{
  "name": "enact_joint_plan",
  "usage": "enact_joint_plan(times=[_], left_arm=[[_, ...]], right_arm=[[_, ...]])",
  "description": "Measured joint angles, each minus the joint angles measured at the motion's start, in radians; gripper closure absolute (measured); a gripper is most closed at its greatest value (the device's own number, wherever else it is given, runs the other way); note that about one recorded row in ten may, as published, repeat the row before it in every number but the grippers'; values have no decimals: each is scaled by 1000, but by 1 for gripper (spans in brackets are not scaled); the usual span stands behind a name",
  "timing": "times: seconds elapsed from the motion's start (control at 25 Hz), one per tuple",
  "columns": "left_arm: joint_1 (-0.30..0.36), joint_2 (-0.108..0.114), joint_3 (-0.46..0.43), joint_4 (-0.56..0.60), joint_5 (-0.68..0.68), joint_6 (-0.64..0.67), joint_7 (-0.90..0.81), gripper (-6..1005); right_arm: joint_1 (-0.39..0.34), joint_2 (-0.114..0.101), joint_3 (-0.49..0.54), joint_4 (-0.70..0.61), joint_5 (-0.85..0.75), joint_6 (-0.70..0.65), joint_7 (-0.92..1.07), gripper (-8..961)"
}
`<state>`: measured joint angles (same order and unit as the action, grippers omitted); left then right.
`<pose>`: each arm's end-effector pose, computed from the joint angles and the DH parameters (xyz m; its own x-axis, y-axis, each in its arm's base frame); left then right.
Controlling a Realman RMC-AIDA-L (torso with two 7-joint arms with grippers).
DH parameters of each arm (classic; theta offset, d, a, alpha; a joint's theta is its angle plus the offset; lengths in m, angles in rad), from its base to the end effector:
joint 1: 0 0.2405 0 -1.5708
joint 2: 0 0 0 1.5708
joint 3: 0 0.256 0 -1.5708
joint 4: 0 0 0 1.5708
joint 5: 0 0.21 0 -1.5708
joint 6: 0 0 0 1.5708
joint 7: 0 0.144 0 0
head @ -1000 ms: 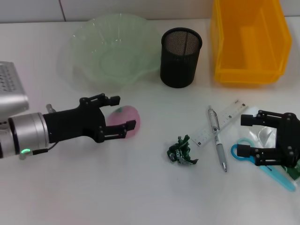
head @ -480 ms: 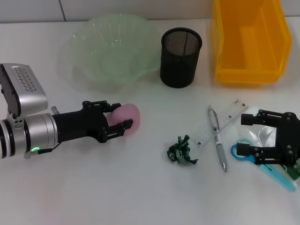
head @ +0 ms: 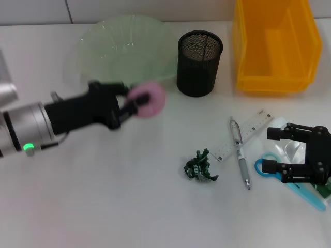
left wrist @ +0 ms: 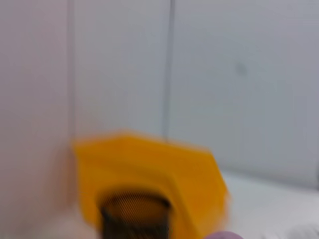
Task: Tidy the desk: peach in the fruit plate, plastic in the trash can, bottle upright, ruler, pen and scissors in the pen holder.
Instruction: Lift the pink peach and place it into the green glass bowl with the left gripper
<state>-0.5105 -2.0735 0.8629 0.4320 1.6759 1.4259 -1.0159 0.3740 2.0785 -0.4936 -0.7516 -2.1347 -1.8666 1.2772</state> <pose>-0.2624 0.3248 -0.0338 0.7881 0.1535 0.5961 0.3725 -0.8899 -0.2632 0.3003 0.2590 0.0306 0.7769 -0.3330 -0.5343 -0.4385 -0.8952 -0.0796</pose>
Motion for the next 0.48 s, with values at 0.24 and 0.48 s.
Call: enact_joint_plan(times=[0.24,0.48], left_arm=[[-39,-1,3,11,-255,-144,49,750],[-136,-7,34,-14,-257,-335,56,871]], right_arm=[[0,0,1,0,0,1,0,115],[3,0,1,15,1,2,2,115]])
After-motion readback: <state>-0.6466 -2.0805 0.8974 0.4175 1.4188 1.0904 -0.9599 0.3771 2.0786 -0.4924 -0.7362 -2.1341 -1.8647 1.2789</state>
